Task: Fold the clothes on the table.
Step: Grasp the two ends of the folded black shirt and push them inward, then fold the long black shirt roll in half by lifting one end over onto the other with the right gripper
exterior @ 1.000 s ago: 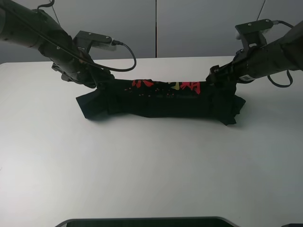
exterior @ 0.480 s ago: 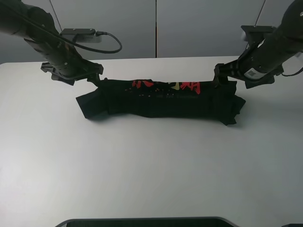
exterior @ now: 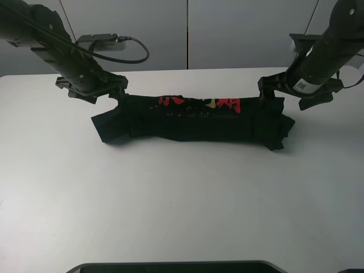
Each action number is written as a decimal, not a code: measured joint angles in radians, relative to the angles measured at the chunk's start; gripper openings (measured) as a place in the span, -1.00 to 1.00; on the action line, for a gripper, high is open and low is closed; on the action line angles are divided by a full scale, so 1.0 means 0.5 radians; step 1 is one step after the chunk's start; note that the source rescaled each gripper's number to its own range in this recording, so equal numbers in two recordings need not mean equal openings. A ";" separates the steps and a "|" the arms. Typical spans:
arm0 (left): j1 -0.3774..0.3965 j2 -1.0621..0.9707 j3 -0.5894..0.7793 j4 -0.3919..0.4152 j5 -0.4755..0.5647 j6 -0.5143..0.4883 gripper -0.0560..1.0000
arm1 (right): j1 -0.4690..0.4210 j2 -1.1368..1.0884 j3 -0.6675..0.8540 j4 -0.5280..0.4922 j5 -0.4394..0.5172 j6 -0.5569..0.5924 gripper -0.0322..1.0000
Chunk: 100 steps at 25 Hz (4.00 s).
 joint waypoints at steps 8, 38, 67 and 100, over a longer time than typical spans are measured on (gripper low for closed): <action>0.000 0.254 -0.195 -0.017 0.128 0.012 0.98 | 0.000 0.136 -0.038 -0.013 0.010 0.024 1.00; 0.060 0.326 -0.279 -0.011 0.231 0.056 0.99 | -0.071 0.477 -0.166 0.079 0.001 0.056 1.00; 0.060 0.326 -0.279 -0.008 0.335 0.170 0.99 | -0.071 0.204 -0.166 0.115 0.220 -0.203 -0.54; 0.060 0.326 -0.288 -0.011 0.443 0.223 0.99 | 0.607 0.399 -0.429 1.922 0.032 -1.013 -0.54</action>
